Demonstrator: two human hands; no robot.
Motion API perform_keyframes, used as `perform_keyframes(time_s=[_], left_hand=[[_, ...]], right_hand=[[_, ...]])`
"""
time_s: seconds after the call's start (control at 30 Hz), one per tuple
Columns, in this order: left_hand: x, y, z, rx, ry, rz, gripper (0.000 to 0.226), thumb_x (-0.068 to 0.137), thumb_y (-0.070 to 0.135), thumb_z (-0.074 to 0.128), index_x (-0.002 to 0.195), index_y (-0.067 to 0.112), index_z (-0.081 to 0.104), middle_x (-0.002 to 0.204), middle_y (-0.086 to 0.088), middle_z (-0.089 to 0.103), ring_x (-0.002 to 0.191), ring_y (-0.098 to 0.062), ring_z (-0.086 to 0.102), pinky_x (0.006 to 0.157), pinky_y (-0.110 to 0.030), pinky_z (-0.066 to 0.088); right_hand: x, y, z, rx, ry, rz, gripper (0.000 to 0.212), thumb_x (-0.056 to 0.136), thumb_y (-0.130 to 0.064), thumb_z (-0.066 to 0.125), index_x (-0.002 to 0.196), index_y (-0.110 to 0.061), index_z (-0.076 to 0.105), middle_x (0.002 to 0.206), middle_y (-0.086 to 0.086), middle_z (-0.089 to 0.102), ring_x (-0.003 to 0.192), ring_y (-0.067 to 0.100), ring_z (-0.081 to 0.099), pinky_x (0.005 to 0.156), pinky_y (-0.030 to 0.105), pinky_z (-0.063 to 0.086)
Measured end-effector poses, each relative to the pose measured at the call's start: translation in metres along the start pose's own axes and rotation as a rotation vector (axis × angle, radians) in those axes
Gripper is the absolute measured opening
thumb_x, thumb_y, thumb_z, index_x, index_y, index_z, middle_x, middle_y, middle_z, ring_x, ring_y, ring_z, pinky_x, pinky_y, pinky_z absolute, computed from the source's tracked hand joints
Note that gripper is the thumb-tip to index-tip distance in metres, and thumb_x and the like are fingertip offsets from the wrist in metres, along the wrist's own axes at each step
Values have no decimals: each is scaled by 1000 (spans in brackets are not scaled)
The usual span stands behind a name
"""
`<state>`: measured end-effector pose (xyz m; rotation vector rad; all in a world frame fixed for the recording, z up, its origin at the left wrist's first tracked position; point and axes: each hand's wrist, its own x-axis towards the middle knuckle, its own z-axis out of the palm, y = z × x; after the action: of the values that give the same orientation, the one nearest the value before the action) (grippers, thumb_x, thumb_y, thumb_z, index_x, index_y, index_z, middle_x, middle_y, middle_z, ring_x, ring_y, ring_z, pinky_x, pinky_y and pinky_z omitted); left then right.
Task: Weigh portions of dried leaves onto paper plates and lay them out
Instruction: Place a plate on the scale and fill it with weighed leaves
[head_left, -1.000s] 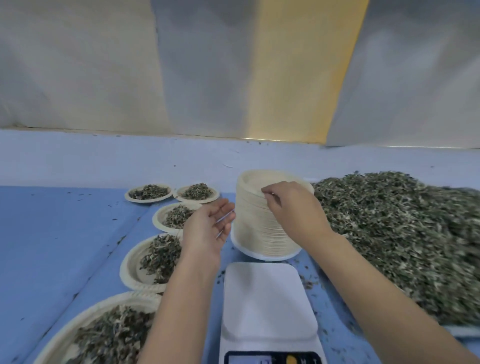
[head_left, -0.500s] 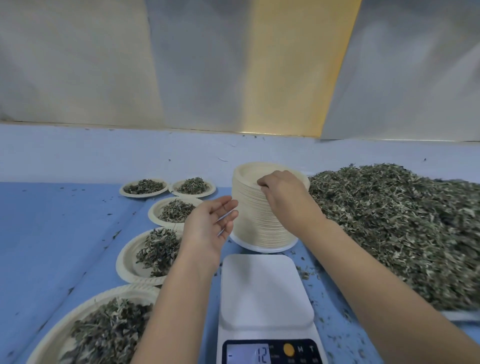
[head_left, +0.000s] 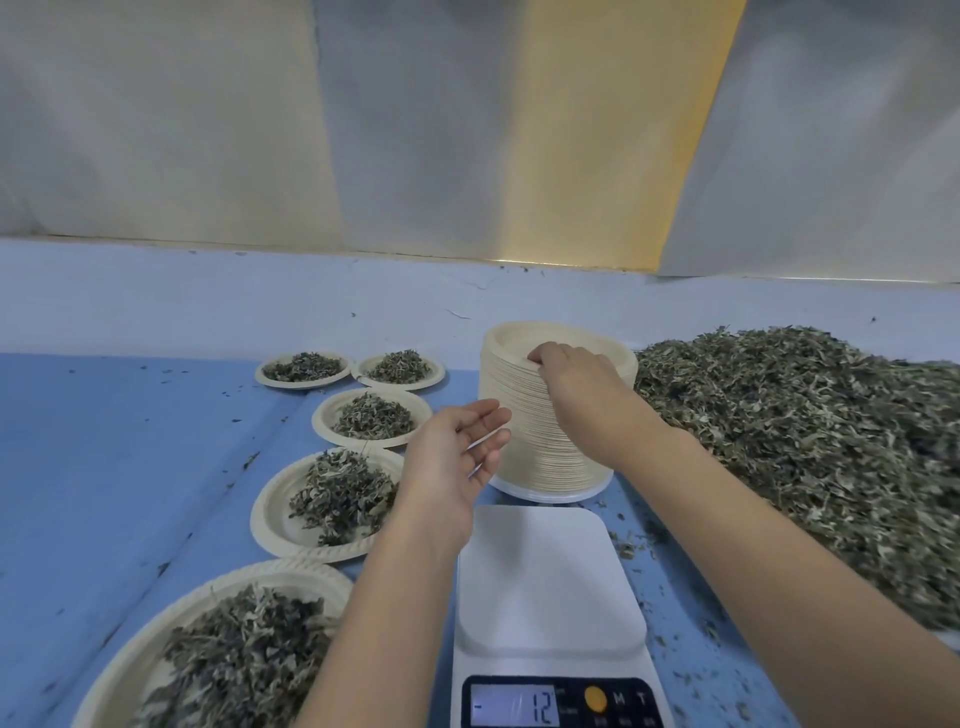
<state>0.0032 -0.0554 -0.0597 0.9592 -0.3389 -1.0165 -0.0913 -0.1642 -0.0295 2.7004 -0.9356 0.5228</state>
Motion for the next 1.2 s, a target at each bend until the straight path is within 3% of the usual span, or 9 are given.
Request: perform_keyframes(time_s=[0.2, 0.43, 0.6, 0.7, 0.8, 0.93, 1.07, 1.13, 1.2], left_hand=[[1, -2, -1, -12, 1, -33, 24, 94, 10, 40, 88, 9, 64, 75, 1, 70, 68, -12, 60, 61, -19, 43], [-1, -2, 2, 19, 5, -14, 21, 95, 12, 42, 92, 10, 63, 89, -1, 68, 72, -12, 61, 62, -19, 43], [0, 7, 4, -22, 2, 98, 25, 94, 34, 54, 105, 13, 60, 100, -1, 68, 70, -11, 67, 60, -19, 49], [-1, 12, 2, 8, -25, 218, 30, 92, 44, 53, 99, 17, 65, 91, 2, 71, 66, -7, 67, 66, -22, 52], [-2, 15, -3, 86, 46, 275, 32, 96, 37, 48, 83, 13, 64, 73, 0, 70, 65, -10, 66, 65, -25, 53], [-6, 19, -9, 237, 113, 303, 25, 93, 18, 42, 77, 9, 59, 57, -1, 64, 50, -10, 59, 56, -23, 49], [-12, 25, -11, 450, 78, 257, 15, 87, 15, 44, 77, 8, 52, 42, 2, 55, 36, -10, 52, 45, -20, 41], [-15, 25, -14, 551, 20, 207, 13, 85, 15, 47, 75, 9, 54, 43, 1, 55, 37, -11, 52, 52, -25, 43], [-17, 24, -16, 650, -34, 146, 11, 83, 16, 49, 75, 12, 55, 47, 2, 57, 41, -12, 53, 57, -28, 44]], right_hand=[[7, -7, -2, 43, 128, 77, 55, 88, 11, 36, 140, -6, 35, 131, 11, 49, 119, 29, 42, 98, 35, 26], [8, -12, 6, 102, 267, 31, 57, 86, 11, 39, 141, -5, 39, 128, 12, 52, 118, 30, 44, 97, 32, 22], [-5, -34, 3, 110, 459, -201, 45, 76, 0, 47, 118, 8, 59, 101, 21, 64, 95, 39, 62, 87, 36, 36], [-10, -50, 3, 116, 468, -319, 43, 77, -8, 39, 111, 2, 64, 93, 13, 67, 85, 33, 64, 80, 36, 40], [-17, -58, 8, 140, 446, -361, 34, 80, -2, 52, 111, -5, 65, 96, 5, 67, 91, 27, 62, 86, 32, 34], [-37, -58, 7, 545, 573, -130, 27, 84, -16, 55, 104, -9, 71, 110, 1, 67, 108, 20, 58, 104, 38, 34], [-49, -38, -6, 776, 621, 291, 41, 90, -12, 53, 132, -12, 53, 141, 2, 45, 132, 16, 35, 107, 18, 20], [-55, -25, -13, 912, 605, 443, 51, 92, -12, 51, 142, -16, 41, 149, 0, 32, 134, 11, 32, 106, 17, 23], [-63, -13, -17, 991, 586, 524, 51, 92, -10, 50, 142, -19, 43, 145, -3, 38, 123, 7, 41, 104, 21, 32]])
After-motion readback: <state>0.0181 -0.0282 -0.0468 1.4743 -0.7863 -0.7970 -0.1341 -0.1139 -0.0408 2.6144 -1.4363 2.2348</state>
